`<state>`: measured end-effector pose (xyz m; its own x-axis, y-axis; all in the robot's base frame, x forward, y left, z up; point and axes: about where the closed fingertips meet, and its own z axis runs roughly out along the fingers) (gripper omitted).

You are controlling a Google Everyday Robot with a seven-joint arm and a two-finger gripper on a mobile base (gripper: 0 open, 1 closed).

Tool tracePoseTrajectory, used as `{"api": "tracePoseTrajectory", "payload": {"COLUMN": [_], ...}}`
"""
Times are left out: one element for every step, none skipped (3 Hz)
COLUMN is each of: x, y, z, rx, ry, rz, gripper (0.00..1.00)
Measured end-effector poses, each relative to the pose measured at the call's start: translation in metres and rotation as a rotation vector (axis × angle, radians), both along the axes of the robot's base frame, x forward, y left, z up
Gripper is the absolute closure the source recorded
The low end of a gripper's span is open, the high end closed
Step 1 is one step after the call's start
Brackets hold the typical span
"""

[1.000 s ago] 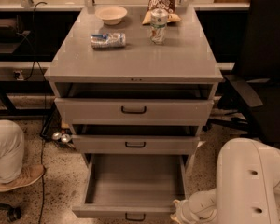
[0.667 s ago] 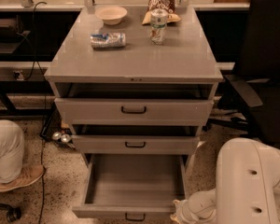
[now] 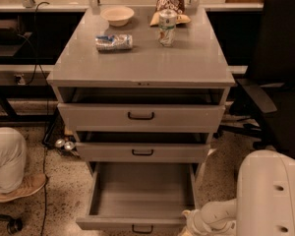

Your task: Open bottom drawer

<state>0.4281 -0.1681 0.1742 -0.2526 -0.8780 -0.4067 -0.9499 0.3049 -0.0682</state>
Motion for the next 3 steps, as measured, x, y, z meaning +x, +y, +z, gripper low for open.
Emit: {"api": "tracePoseTrajectory", "payload": {"x": [0.002,0.007,0.009], "y": [-0.007,-0.050,-0.098], "z": [0.014,0.062,0.101], "rx": [0.010,0.030,0.032], "ry": [-0.030,-0.104,-0.164], "rz": [0.027,0.004,-0.057], "gripper": [0.00,0.00,0.00]}}
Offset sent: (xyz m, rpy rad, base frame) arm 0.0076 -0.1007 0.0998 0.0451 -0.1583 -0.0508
